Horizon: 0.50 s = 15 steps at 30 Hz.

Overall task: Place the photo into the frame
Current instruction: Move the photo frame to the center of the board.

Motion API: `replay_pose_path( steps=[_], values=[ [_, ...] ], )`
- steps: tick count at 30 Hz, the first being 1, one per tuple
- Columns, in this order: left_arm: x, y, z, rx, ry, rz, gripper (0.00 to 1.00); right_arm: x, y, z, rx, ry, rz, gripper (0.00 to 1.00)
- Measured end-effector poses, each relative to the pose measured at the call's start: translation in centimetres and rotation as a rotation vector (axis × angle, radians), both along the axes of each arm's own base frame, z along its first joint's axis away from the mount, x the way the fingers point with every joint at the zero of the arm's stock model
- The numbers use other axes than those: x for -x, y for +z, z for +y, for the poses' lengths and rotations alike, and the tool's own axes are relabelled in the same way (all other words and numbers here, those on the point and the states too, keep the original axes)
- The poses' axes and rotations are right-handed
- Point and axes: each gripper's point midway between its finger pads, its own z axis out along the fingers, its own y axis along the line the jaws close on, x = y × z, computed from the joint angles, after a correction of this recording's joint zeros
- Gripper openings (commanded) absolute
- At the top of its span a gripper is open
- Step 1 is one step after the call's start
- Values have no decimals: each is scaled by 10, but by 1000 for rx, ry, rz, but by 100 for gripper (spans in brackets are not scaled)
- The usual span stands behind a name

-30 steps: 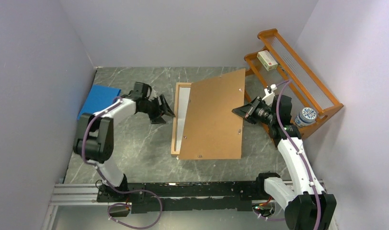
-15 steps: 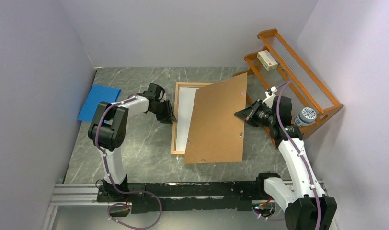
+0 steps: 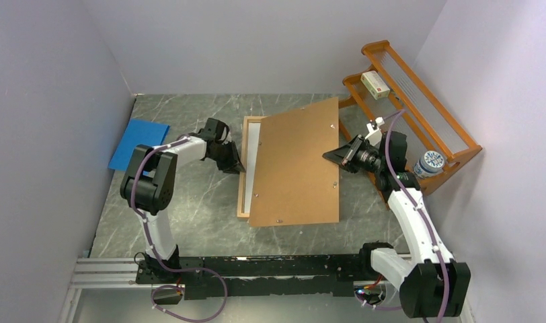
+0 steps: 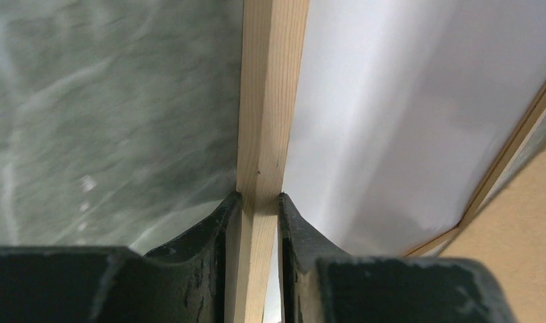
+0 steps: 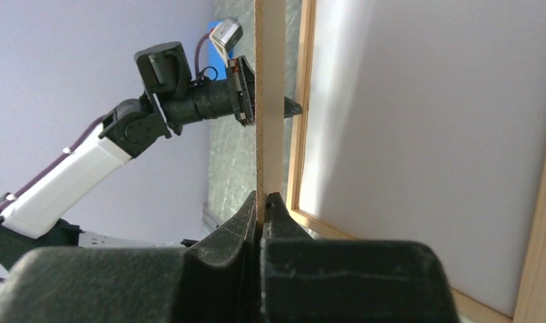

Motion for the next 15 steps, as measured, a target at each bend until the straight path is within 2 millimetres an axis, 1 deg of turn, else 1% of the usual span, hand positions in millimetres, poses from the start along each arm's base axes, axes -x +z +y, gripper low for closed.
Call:
replay_pose_path(
  steps=[1, 5, 9, 11, 15],
  values=[
    [1, 0, 4, 3, 8, -4, 26, -3, -1, 2, -16, 8, -1, 0],
    [13, 0, 32, -3, 65, 13, 26, -12, -13, 9, -74, 34, 28, 0],
    [22, 0, 54, -29, 111, 29, 27, -24, -21, 11, -106, 34, 52, 0],
    [27, 1, 62, -45, 127, 30, 29, -29, -21, 13, -116, 43, 45, 0],
    [45, 1, 78, -71, 161, 53, 35, -36, -25, 22, -123, 67, 38, 0]
  ],
)
